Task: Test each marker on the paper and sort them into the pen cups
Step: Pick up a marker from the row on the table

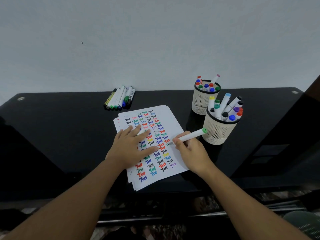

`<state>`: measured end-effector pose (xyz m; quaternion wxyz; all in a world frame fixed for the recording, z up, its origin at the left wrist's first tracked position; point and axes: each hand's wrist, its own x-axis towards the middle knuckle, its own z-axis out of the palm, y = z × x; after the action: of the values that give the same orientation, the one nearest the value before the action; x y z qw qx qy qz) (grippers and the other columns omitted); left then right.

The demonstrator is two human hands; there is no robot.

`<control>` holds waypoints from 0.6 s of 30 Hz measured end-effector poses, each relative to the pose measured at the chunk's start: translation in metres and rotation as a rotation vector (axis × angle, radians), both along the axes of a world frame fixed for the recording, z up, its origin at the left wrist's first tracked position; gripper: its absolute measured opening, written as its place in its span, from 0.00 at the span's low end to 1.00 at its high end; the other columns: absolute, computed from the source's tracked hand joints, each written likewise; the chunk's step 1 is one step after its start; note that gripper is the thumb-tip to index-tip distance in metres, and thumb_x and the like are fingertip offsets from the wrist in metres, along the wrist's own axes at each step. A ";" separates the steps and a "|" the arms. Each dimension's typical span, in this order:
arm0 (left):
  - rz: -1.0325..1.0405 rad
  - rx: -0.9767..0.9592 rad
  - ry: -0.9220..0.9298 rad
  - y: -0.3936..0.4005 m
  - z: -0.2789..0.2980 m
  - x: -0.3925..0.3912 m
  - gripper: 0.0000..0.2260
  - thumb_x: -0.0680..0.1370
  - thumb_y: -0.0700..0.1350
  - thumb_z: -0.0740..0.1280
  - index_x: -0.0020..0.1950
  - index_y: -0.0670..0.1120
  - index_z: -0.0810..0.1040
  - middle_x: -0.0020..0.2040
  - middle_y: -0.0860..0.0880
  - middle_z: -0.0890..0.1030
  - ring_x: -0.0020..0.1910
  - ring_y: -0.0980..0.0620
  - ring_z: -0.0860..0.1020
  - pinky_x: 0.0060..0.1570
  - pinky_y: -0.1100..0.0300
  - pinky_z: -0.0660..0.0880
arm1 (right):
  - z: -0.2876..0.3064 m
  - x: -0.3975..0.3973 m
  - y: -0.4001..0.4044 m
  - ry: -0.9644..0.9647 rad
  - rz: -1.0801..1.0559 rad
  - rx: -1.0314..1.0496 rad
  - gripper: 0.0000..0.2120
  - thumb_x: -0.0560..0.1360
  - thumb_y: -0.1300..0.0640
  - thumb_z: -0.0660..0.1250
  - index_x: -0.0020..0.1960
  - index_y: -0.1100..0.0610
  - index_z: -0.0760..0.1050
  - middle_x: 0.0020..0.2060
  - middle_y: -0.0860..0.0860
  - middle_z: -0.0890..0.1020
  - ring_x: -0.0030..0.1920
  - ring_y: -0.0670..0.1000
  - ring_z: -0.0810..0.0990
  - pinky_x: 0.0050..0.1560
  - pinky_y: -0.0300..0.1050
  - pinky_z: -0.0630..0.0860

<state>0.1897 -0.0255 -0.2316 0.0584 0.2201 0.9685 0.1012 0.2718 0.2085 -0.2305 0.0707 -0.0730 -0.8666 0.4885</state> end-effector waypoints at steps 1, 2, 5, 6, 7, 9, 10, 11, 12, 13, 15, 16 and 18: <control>-0.001 -0.001 0.001 0.000 0.000 0.000 0.39 0.72 0.80 0.49 0.80 0.67 0.52 0.83 0.56 0.49 0.82 0.51 0.45 0.79 0.45 0.41 | 0.001 0.000 0.000 -0.004 0.003 0.006 0.07 0.84 0.47 0.64 0.53 0.49 0.76 0.42 0.43 0.80 0.44 0.37 0.79 0.40 0.32 0.71; -0.001 0.000 0.001 0.001 0.001 0.000 0.39 0.72 0.80 0.49 0.80 0.67 0.52 0.83 0.56 0.49 0.82 0.51 0.45 0.79 0.45 0.41 | 0.001 0.001 0.001 -0.005 0.005 0.006 0.07 0.84 0.47 0.64 0.53 0.50 0.76 0.42 0.43 0.80 0.44 0.36 0.78 0.38 0.32 0.71; 0.003 0.002 -0.009 0.000 0.002 0.001 0.39 0.72 0.80 0.49 0.80 0.67 0.52 0.83 0.57 0.49 0.82 0.51 0.44 0.79 0.45 0.41 | 0.001 0.001 0.000 0.012 -0.018 -0.030 0.07 0.84 0.48 0.64 0.53 0.51 0.75 0.42 0.43 0.80 0.43 0.34 0.78 0.38 0.31 0.70; 0.004 0.001 -0.012 0.000 0.002 0.001 0.39 0.72 0.80 0.50 0.80 0.67 0.52 0.83 0.57 0.48 0.82 0.51 0.44 0.79 0.45 0.40 | 0.001 0.001 0.000 0.016 -0.025 -0.037 0.07 0.84 0.48 0.64 0.53 0.50 0.76 0.42 0.43 0.80 0.43 0.34 0.78 0.39 0.31 0.70; 0.004 0.001 -0.012 0.000 0.002 0.001 0.39 0.72 0.80 0.50 0.80 0.67 0.52 0.83 0.57 0.48 0.82 0.51 0.44 0.79 0.45 0.40 | 0.001 0.001 0.000 0.018 -0.027 -0.033 0.07 0.85 0.48 0.64 0.53 0.50 0.76 0.42 0.43 0.80 0.43 0.34 0.78 0.39 0.31 0.69; 0.003 0.004 -0.012 0.001 0.002 0.001 0.39 0.72 0.80 0.49 0.80 0.68 0.52 0.83 0.57 0.48 0.82 0.51 0.44 0.79 0.45 0.40 | 0.001 0.002 0.000 0.013 -0.018 -0.010 0.07 0.85 0.48 0.63 0.54 0.51 0.75 0.43 0.43 0.80 0.44 0.33 0.78 0.38 0.29 0.70; 0.002 0.005 -0.013 0.000 0.002 0.001 0.39 0.72 0.80 0.49 0.80 0.67 0.52 0.83 0.57 0.48 0.82 0.51 0.44 0.79 0.45 0.40 | 0.001 0.002 0.000 0.012 -0.013 0.000 0.07 0.85 0.48 0.63 0.54 0.51 0.75 0.43 0.44 0.80 0.44 0.34 0.78 0.38 0.28 0.70; 0.001 0.005 -0.016 0.000 0.002 0.001 0.39 0.72 0.80 0.49 0.80 0.67 0.52 0.83 0.57 0.48 0.82 0.51 0.44 0.79 0.45 0.40 | 0.001 0.001 0.000 0.013 -0.010 0.005 0.07 0.85 0.48 0.63 0.54 0.51 0.75 0.43 0.44 0.80 0.45 0.34 0.78 0.39 0.29 0.71; 0.003 0.009 -0.018 0.000 0.002 0.001 0.39 0.71 0.80 0.50 0.80 0.67 0.52 0.83 0.57 0.48 0.82 0.51 0.44 0.79 0.45 0.40 | 0.001 0.001 0.000 0.014 -0.009 0.006 0.07 0.85 0.48 0.63 0.54 0.51 0.76 0.43 0.44 0.80 0.45 0.36 0.78 0.39 0.30 0.71; 0.006 0.019 -0.019 0.000 0.001 0.001 0.39 0.71 0.80 0.50 0.80 0.68 0.53 0.83 0.57 0.48 0.82 0.51 0.44 0.79 0.45 0.40 | 0.000 0.001 0.000 0.018 -0.010 0.008 0.07 0.85 0.48 0.63 0.53 0.50 0.76 0.42 0.44 0.80 0.44 0.38 0.79 0.40 0.32 0.71; 0.012 0.036 -0.013 0.000 0.000 0.002 0.39 0.71 0.80 0.51 0.80 0.68 0.54 0.83 0.57 0.49 0.82 0.52 0.44 0.79 0.46 0.40 | -0.002 0.000 0.001 0.025 -0.012 0.012 0.06 0.84 0.48 0.63 0.52 0.48 0.76 0.41 0.44 0.80 0.43 0.41 0.79 0.42 0.38 0.71; 0.013 0.036 -0.011 0.000 0.000 0.002 0.39 0.71 0.80 0.51 0.80 0.68 0.54 0.83 0.57 0.49 0.82 0.52 0.44 0.79 0.47 0.40 | -0.002 0.000 0.001 0.025 -0.014 0.014 0.07 0.84 0.47 0.63 0.52 0.49 0.76 0.41 0.44 0.80 0.42 0.41 0.79 0.42 0.38 0.70; 0.012 0.037 -0.010 0.000 -0.001 0.001 0.39 0.71 0.80 0.50 0.80 0.68 0.54 0.83 0.57 0.49 0.82 0.52 0.44 0.79 0.47 0.40 | -0.001 0.001 0.001 0.019 -0.017 0.026 0.08 0.84 0.47 0.63 0.52 0.50 0.75 0.41 0.44 0.80 0.43 0.39 0.78 0.40 0.36 0.69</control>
<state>0.1910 -0.0254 -0.2323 0.0586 0.2149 0.9674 0.1207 0.2728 0.2096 -0.2310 0.0840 -0.0747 -0.8715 0.4774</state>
